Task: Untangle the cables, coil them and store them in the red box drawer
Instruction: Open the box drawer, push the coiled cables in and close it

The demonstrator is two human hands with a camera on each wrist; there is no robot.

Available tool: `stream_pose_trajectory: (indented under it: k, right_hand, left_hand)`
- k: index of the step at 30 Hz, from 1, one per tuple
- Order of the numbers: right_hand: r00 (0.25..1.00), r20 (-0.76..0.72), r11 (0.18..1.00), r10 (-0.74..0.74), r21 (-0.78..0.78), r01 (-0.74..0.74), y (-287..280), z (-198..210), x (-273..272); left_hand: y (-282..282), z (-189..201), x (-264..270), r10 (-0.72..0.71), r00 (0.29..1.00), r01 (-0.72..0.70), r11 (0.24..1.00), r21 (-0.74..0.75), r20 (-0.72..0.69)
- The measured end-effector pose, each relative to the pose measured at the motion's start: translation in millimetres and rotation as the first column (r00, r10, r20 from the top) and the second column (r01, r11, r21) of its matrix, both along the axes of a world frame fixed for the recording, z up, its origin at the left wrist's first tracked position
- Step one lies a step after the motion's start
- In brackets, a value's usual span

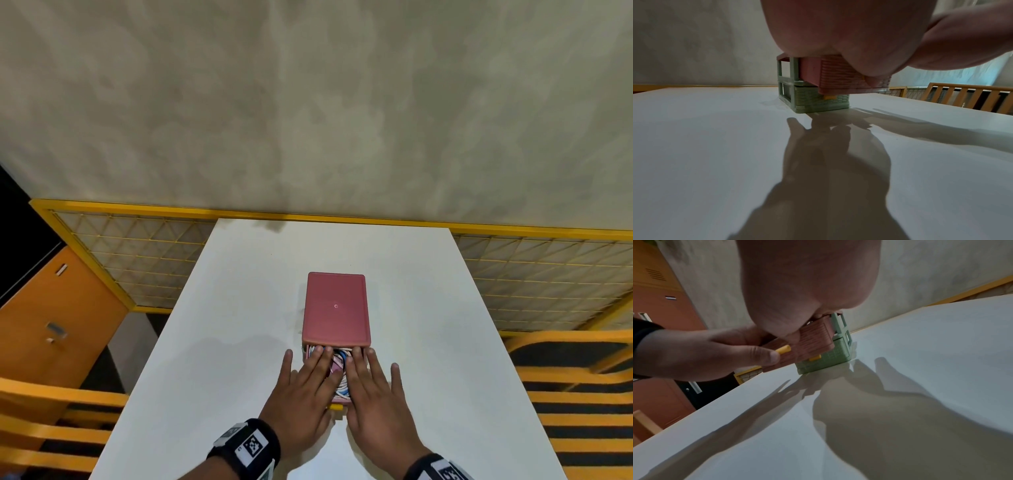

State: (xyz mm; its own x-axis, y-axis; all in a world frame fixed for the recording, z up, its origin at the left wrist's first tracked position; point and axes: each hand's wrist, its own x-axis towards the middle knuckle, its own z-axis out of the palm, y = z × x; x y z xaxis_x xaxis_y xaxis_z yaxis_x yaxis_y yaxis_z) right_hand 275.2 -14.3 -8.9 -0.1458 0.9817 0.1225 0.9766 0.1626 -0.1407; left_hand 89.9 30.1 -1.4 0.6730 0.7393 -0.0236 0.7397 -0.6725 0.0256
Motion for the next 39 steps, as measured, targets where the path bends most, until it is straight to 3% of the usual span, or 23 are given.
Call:
stream_pose_trajectory:
  k: [4, 10, 17, 26, 32, 36, 39]
  right_hand:
    - [1.0, 0.013, 1.0, -0.027, 0.012, 0.026, 7.1, 5.1, -4.2]
    - [0.997, -0.015, 0.994, -0.071, -0.087, 0.069, 19.2, 8.9, -3.8]
    - [0.941, -0.261, 0.974, -0.216, -0.123, 0.189, 15.2, 12.0, 0.6]
    - [0.974, -0.088, 0.971, -0.207, -0.139, 0.194, 14.1, 12.9, 4.0]
    - [0.965, -0.078, 0.955, -0.249, -0.185, 0.232, 17.3, 16.4, -1.1]
    - [0.931, -0.263, 0.964, -0.255, -0.15, 0.222, 17.4, 16.2, -3.6]
    - [0.771, -0.574, 0.96, -0.276, -0.129, 0.248, 17.8, 17.2, -2.4]
  left_hand:
    - [4.4, -0.6, 0.9, 0.012, 1.0, -0.012, 0.996, 0.086, 0.005]
    - [14.8, 7.2, 2.2, 0.058, 0.998, -0.058, 0.997, 0.048, 0.011]
    - [19.7, 8.4, 2.4, 0.1, 0.994, -0.1, 0.995, -0.003, 0.048]
    - [18.3, 7.5, 2.1, 0.134, 0.988, -0.13, 0.99, -0.045, 0.078]
    - [20.4, 7.6, 3.9, 0.136, 0.989, -0.132, 0.989, -0.071, 0.054]
    - [20.0, 5.4, 4.8, 0.145, 0.986, -0.137, 0.986, -0.092, 0.079]
    - [24.4, 1.3, 5.0, 0.223, 0.95, -0.201, 0.972, -0.12, 0.219]
